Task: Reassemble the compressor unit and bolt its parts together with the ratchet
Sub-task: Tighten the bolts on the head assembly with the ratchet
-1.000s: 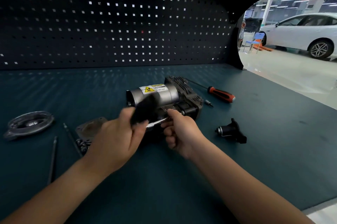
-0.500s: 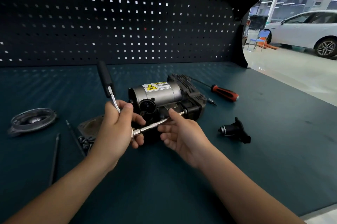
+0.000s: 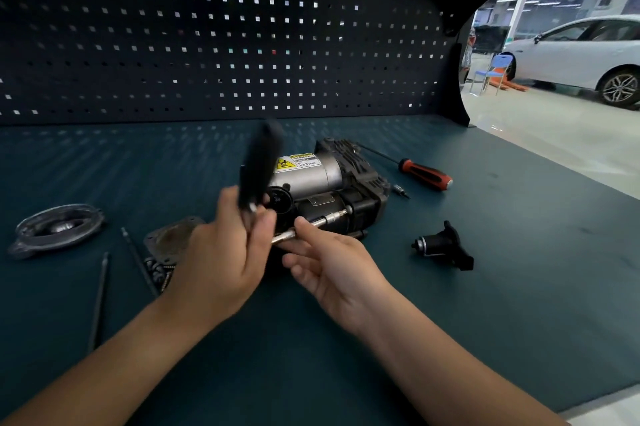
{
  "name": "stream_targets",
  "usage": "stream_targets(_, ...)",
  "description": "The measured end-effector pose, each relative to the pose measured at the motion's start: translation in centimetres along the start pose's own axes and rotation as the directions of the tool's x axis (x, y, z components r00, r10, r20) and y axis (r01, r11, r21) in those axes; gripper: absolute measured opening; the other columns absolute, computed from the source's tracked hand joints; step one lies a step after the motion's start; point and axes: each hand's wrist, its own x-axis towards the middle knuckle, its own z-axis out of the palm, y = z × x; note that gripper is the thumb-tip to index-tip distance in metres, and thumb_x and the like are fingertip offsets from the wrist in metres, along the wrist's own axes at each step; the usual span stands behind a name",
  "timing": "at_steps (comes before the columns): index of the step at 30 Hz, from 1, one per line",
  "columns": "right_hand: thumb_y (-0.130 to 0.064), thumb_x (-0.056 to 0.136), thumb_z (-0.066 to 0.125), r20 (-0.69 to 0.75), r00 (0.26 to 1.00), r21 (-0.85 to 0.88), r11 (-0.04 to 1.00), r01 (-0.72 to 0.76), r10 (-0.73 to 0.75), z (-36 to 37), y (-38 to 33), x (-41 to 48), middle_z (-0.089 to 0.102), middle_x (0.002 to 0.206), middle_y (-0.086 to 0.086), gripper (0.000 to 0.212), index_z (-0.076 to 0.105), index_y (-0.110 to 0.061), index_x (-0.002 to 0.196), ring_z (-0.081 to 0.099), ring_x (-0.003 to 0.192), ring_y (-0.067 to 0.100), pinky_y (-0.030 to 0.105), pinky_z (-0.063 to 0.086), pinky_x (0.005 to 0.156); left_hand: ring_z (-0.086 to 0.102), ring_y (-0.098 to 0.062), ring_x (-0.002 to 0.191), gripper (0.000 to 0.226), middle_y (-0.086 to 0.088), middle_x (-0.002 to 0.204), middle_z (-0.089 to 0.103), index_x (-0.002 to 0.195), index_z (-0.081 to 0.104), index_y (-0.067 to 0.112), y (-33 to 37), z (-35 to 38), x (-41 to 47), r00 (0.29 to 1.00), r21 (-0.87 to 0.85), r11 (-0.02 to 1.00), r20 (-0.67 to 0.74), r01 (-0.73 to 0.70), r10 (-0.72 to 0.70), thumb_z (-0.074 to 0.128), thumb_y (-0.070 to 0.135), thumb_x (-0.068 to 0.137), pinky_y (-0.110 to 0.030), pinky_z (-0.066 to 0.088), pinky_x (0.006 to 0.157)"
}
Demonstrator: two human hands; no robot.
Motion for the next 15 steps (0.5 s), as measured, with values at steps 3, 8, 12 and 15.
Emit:
stream_targets(3,-0.02,0.093,0.054,0.086,0.996,0.051,0.998,-0.021,0.017,0.1,0.1,-0.1,0.069,0.064,0.003,0.017,0.061,-0.005,0.087,0.062,0.049,0.008,0.014,0.047,0.045,0.049,-0.012,0.035,0.017,-0.003,0.06,0.054,0.085,0.037,0.035,0.5,1.0,0.5,0.915,-0.431,0.825,0.001,0.365,-0.405,0.034,0.027,0.099,-0.02,0.038,0.035)
stream_targets(8,-0.013,0.092,0.055,0.1,0.995,0.06,0.998,0.02,-0.025,0.4,0.6,-0.1,0.065,0.06,0.002,0.014,0.056,0.001,0.096,0.06,0.047,0.006,0.013,0.046,0.046,0.047,-0.011,0.032,0.014,0.002,0.05,0.056,0.085,0.04,0.021,-0.2,1.0,1.1,0.621,-0.676,0.328,0.244,0.66,-0.745,0.037,0.018,0.098,-0.016,0.034,0.03)
stream_targets(12,-0.013,0.092,0.056,0.028,0.998,0.021,0.998,0.052,-0.053,0.8,0.8,0.0,0.062,0.053,-0.001,0.015,0.056,-0.003,0.08,0.057,0.042,0.005,0.012,0.044,0.043,0.056,-0.006,0.045,0.011,-0.002,0.073,0.058,0.088,0.035,0.032,0.0,0.2,0.3,0.92,-0.348,0.858,0.036,0.377,-0.389,0.04,0.028,0.097,-0.022,0.045,0.042)
stream_targets(15,-0.008,0.092,0.055,-0.009,0.997,0.038,0.996,0.08,-0.079,1.0,0.8,0.1,0.06,0.049,-0.002,0.018,0.056,-0.004,0.075,0.054,0.038,0.004,0.012,0.042,0.039,0.057,-0.008,0.076,0.013,0.007,0.09,0.059,0.1,0.043,0.024,-0.8,-0.7,-0.1,0.982,0.177,0.966,0.052,-0.188,0.181,0.041,0.035,0.092,-0.023,0.043,0.066)
